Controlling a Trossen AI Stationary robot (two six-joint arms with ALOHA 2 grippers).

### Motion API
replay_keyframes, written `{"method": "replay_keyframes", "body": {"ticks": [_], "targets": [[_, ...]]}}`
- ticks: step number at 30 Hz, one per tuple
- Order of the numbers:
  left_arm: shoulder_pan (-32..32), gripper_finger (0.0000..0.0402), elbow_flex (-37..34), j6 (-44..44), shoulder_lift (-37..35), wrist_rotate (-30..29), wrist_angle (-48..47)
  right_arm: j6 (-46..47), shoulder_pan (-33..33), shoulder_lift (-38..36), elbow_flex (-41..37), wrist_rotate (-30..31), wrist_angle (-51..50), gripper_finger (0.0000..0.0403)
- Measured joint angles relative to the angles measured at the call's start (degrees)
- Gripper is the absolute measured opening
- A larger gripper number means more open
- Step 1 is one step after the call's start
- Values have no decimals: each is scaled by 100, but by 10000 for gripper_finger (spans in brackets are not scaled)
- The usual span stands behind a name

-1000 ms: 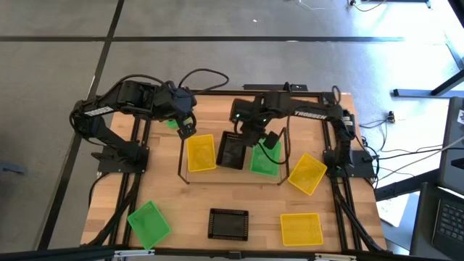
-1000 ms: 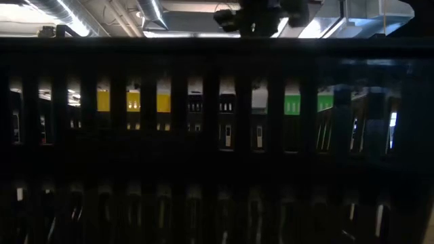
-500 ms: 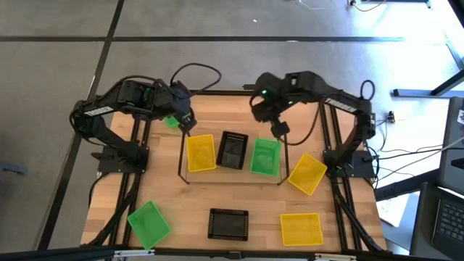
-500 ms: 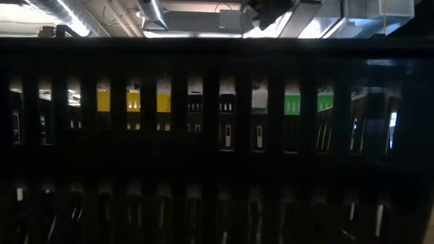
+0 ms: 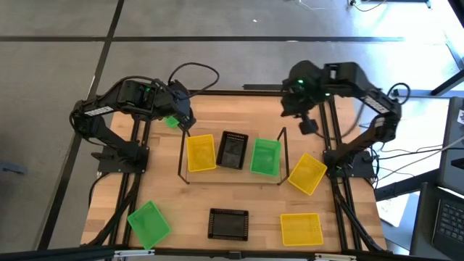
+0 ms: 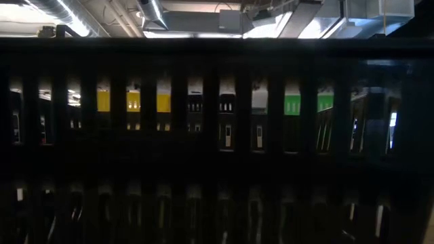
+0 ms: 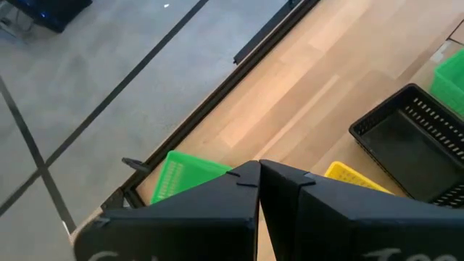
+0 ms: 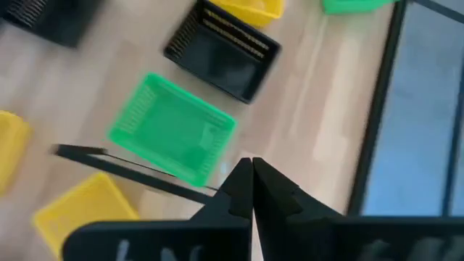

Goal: Stack baskets on shelf by color
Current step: Stack the top yellow bin on top of the yellow bin on the shelf

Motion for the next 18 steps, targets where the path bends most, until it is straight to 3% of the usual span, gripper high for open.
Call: {"method": "replay_keyframes", "body": {"ticks": [7, 18], "targets": [[0, 0, 0, -203, 0, 5, 0, 819, 0, -637, -271, -60, -23, 1], [-11, 0, -2, -220, 2, 876, -2, 1896, 5, -1902, -2110, 233, 571, 0]]}}
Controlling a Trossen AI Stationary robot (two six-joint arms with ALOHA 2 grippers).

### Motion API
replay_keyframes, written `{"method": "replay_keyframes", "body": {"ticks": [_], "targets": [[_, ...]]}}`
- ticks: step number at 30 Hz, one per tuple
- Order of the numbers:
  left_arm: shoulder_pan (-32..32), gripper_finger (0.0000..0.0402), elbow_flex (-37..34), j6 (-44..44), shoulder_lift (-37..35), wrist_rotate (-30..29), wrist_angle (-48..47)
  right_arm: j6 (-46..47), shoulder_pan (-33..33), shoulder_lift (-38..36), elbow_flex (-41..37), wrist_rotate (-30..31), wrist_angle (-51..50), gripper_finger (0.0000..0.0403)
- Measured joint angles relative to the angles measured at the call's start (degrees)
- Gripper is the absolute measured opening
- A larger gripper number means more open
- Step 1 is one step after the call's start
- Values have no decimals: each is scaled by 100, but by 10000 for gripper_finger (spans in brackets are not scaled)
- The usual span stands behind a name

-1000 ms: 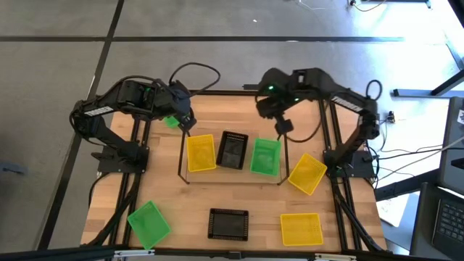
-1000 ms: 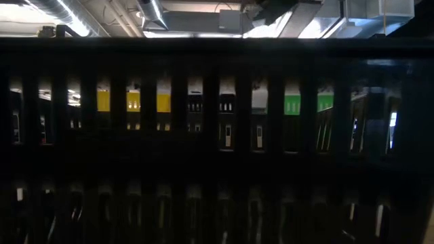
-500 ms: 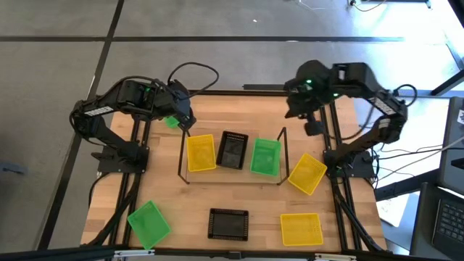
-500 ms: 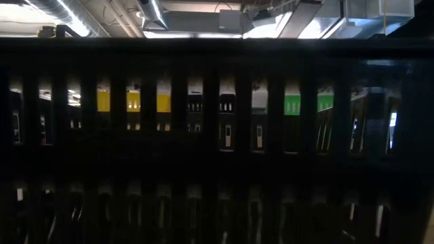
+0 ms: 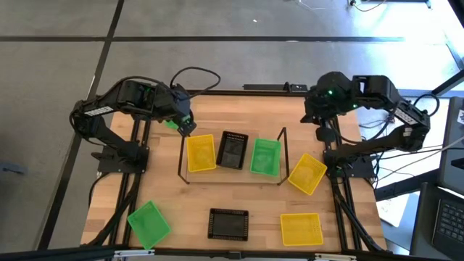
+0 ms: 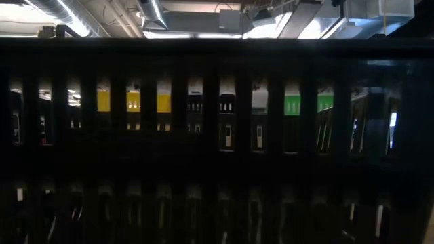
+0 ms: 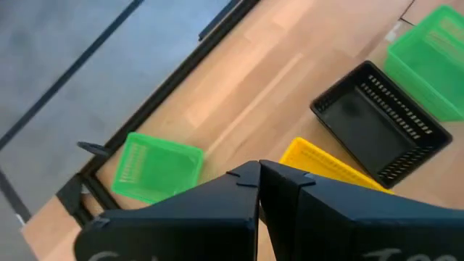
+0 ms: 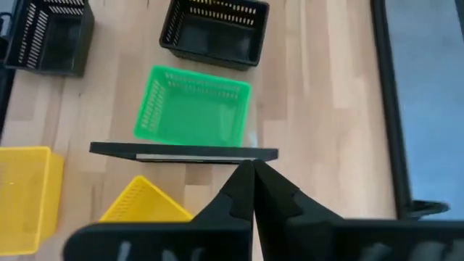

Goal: Stack baskets on shelf by color
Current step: Stack the top yellow bin on top of the yellow bin on the shelf

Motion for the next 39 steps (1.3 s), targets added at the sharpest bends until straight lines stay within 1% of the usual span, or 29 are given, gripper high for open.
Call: {"method": "replay_keyframes", "body": {"ticks": [4, 7, 9, 11, 16, 22, 25, 28, 32, 37, 39], "targets": [[-76, 0, 0, -61, 0, 271, 0, 288, 95, -253, -326, -159, -15, 0], [-181, 0, 0, 222, 0, 713, 0, 555, 244, -402, -494, -191, -8, 0], [-285, 0, -2, 387, 0, 862, 2, 743, 368, -437, -571, -190, 6, 0], [-386, 0, 0, 406, 0, 862, 7, 825, 464, -442, -614, -193, 19, 0], [-455, 0, -2, 346, 0, 813, 24, 1433, 542, -429, -720, -304, 26, 0], [-455, 0, -2, 178, 0, 800, 24, 2553, 487, -418, -1029, -307, -92, 3], [-455, 0, -2, 203, 0, 800, 24, 2719, 487, -418, -1206, -344, -193, 18], [-455, 0, -2, 243, 0, 800, 24, 2941, 487, -418, -1412, -338, -229, 43], [-455, 0, -2, 244, 0, 798, 24, 3263, 485, -416, -1824, -333, -435, 69], [-455, 0, -2, 198, 0, 799, 24, 4477, 483, -418, -2657, -208, -548, 74], [-455, 0, -2, 200, 0, 800, 24, 4616, 483, -425, -3017, -249, -527, 74]]}}
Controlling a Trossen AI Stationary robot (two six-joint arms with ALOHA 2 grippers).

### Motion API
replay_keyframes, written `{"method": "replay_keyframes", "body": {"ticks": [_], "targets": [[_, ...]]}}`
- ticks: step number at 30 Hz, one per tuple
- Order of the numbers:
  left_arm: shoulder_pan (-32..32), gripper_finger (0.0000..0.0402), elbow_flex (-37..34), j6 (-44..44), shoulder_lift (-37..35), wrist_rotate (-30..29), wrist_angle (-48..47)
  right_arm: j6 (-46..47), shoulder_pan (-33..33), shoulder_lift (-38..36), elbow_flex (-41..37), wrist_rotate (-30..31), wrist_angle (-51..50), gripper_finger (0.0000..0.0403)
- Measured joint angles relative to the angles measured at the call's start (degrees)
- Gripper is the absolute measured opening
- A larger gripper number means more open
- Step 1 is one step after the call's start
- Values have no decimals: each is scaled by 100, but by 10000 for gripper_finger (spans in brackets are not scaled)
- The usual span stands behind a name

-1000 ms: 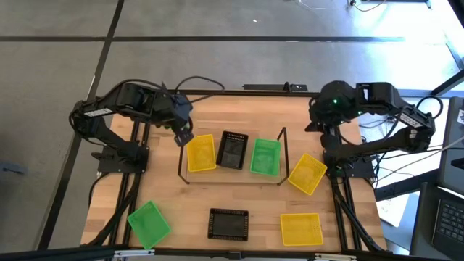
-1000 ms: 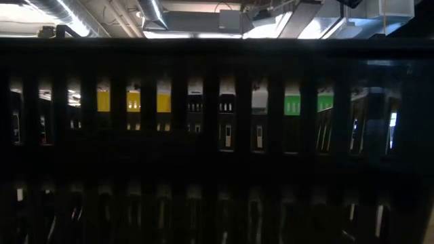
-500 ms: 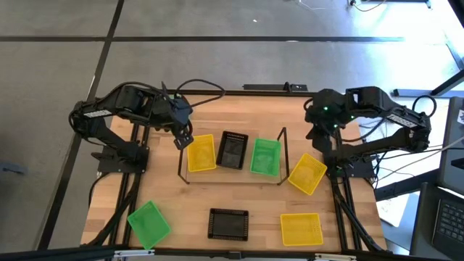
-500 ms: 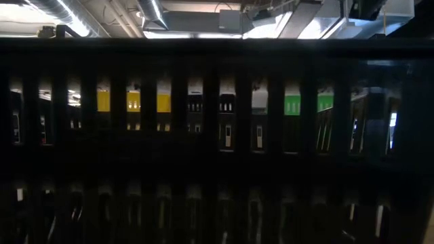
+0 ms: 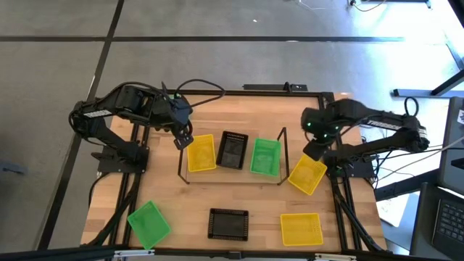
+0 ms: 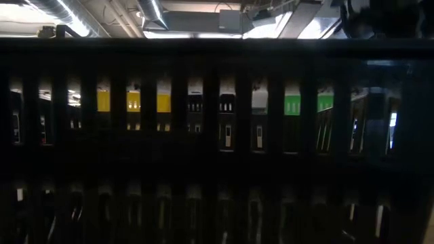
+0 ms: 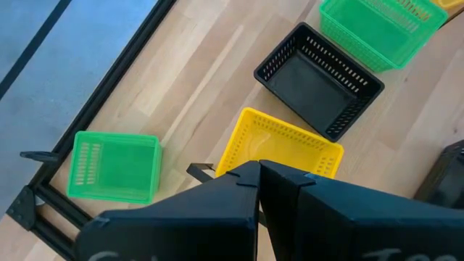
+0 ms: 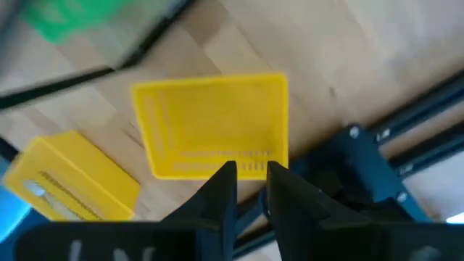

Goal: Stack baskets on shelf by color
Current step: Stack the top yellow bin on top of the yellow bin on the shelf

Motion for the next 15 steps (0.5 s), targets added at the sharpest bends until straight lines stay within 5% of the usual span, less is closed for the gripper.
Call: {"method": "replay_keyframes", "body": {"ticks": [15], "targets": [[0, 0, 0, 2, 0, -2, 0, -219, 0, 7, -2289, 6, 1600, 74]]}}
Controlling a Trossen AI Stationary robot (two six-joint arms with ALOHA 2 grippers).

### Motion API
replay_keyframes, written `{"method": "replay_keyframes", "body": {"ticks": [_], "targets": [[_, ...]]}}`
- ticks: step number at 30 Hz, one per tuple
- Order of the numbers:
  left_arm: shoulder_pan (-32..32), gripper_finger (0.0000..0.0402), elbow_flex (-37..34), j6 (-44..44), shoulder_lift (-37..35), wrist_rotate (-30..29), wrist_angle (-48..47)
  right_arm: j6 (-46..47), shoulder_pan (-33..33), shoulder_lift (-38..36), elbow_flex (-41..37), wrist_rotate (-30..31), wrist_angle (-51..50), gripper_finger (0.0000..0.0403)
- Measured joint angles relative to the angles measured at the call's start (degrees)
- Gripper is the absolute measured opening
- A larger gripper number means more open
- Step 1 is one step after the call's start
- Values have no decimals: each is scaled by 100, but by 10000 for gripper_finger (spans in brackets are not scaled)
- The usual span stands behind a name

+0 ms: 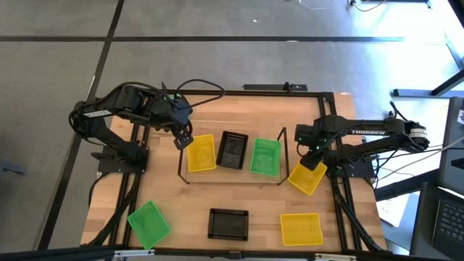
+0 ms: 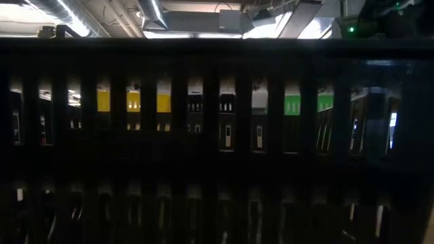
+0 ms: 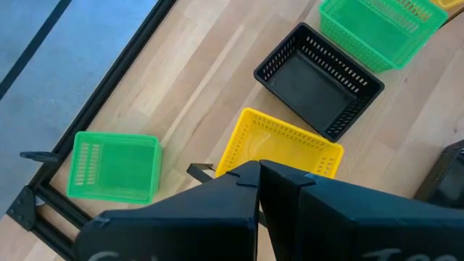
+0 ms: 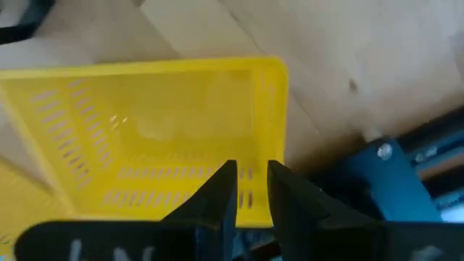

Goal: Stack baskets on shelf by color
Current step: Stack the top yellow bin on top of the yellow bin on the shelf

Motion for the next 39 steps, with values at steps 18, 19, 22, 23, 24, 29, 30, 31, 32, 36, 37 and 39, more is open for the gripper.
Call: {"method": "replay_keyframes", "body": {"ticks": [18, 19, 22, 23, 24, 29, 30, 31, 32, 36, 37, 39], "targets": [[0, 0, 0, -9, 0, 0, 45, 266, 0, 2, -302, 501, 328, 74], [0, 0, 0, -9, 0, 0, 44, 309, 0, 4, -302, 506, 336, 74], [0, 0, 0, -7, 0, 0, 44, 409, 0, 7, -302, 505, 416, 74], [0, 0, 0, -7, 0, 0, 44, 440, 0, 7, -302, 503, 470, 74], [0, 0, 0, -6, 0, 0, 44, 536, 0, 11, -302, 503, 532, 74], [0, 0, 0, -4, 0, 0, 44, 701, 0, 13, -302, 448, 699, 74], [0, 0, 0, -4, 0, 0, 44, 705, 0, 13, -302, 422, 704, 74], [0, 0, 0, -4, 0, 0, 44, 730, 0, 13, -319, 418, 721, 74], [0, 0, 0, -2, 0, 0, 44, 818, 0, 13, -351, 403, 742, 74], [0, 0, 0, -2, 0, 1, 43, 891, 0, 15, -553, 357, 791, 74], [0, 0, 0, -2, 0, 0, 42, 890, 0, 15, -615, 358, 806, 74], [0, 0, 0, -2, 0, 0, 42, 871, 0, 16, -735, 385, 859, 74]]}}
